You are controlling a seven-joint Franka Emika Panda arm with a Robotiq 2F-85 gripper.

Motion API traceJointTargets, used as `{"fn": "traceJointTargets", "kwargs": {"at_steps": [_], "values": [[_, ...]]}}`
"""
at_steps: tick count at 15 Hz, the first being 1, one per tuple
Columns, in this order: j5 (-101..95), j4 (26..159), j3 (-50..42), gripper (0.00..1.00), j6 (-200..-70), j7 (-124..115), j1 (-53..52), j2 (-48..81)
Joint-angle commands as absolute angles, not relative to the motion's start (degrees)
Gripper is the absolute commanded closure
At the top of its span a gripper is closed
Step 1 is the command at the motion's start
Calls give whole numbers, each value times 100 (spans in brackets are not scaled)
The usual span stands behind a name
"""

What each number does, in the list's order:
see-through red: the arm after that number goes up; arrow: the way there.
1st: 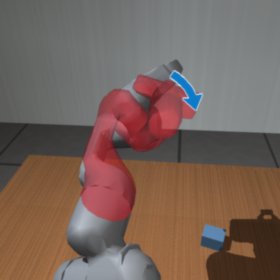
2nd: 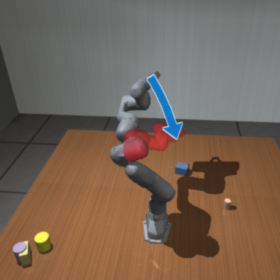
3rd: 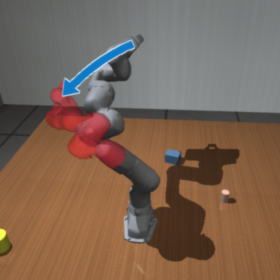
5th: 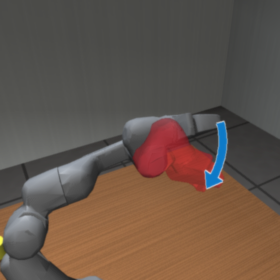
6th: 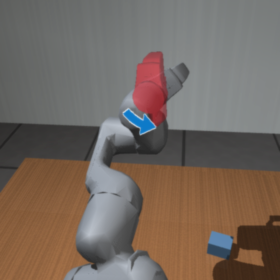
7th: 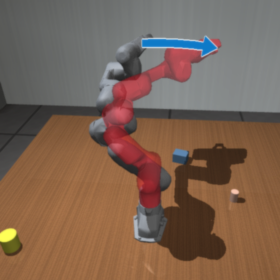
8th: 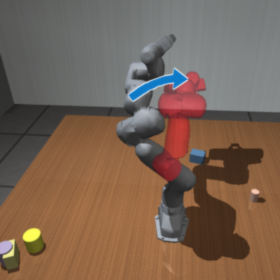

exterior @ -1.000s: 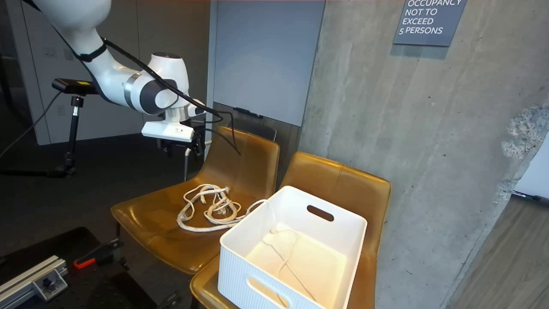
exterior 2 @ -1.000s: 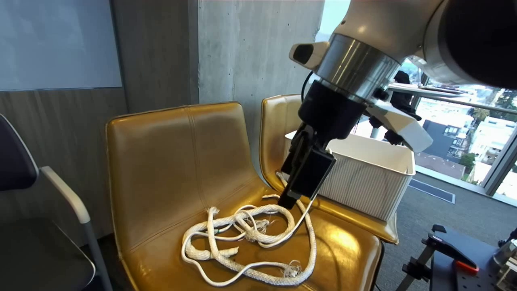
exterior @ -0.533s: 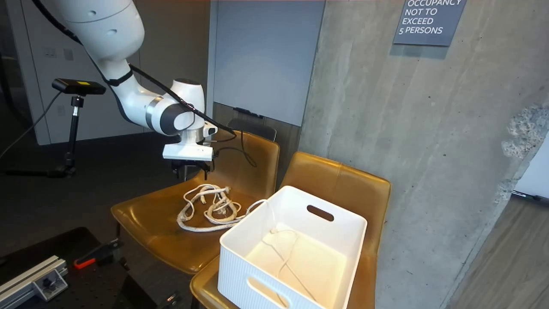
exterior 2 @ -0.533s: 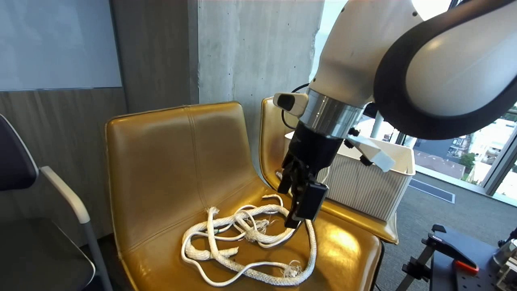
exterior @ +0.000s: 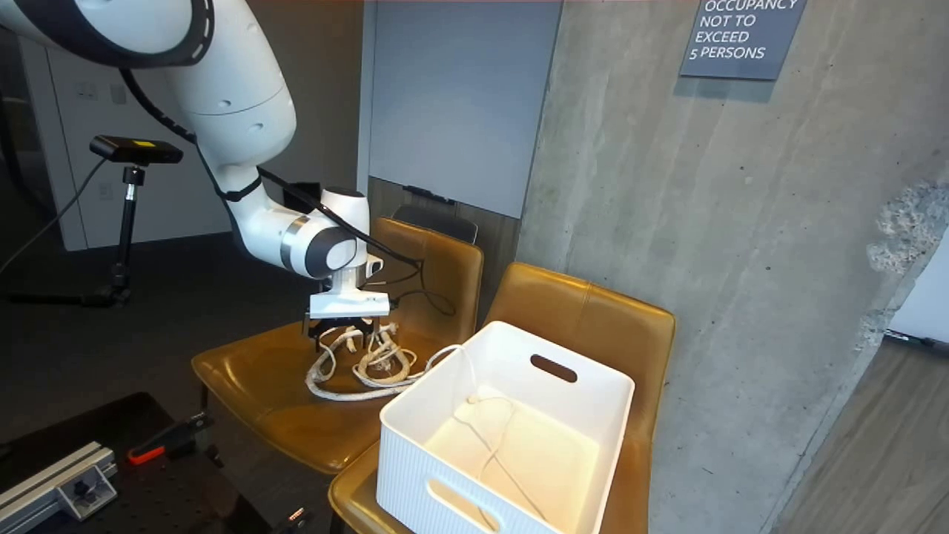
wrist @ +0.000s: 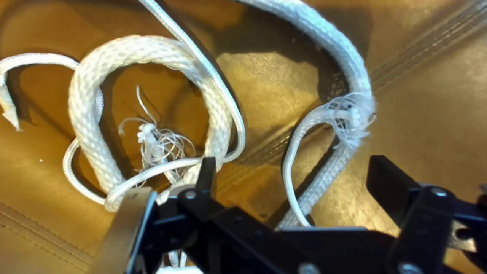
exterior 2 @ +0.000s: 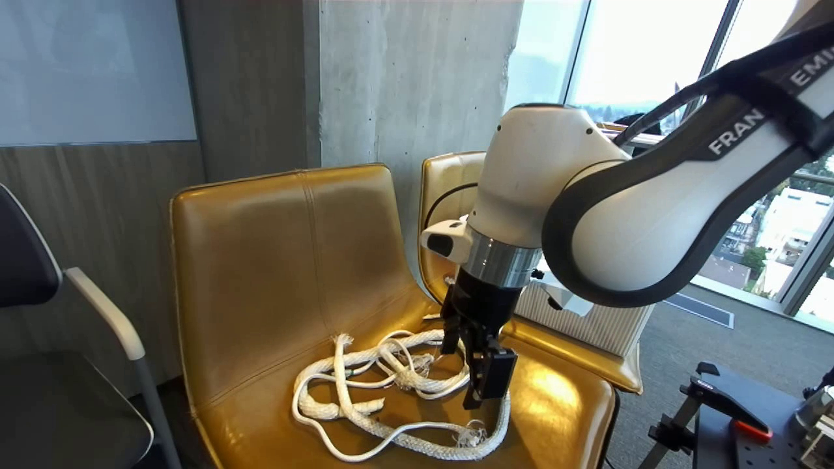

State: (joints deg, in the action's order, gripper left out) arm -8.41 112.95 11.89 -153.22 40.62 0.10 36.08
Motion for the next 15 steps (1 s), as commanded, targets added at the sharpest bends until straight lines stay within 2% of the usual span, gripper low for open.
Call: {"fn": "traceJointTargets", "kwargs": {"at_steps": [1, 10, 11, 12, 13, 15], "values": [[-1155, 10582, 1044, 0, -15088, 4407, 49, 4168], [-1233, 10020, 832, 1, -15013, 4807, 213, 4897], [-1244, 10021, 820, 8, -15010, 4817, 210, 4936], [-1259, 9993, 810, 25, -15010, 4823, 213, 4957], [-1266, 9983, 805, 27, -15008, 4823, 217, 4958], [-1251, 9972, 804, 42, -14981, 4780, 204, 4921]]}}
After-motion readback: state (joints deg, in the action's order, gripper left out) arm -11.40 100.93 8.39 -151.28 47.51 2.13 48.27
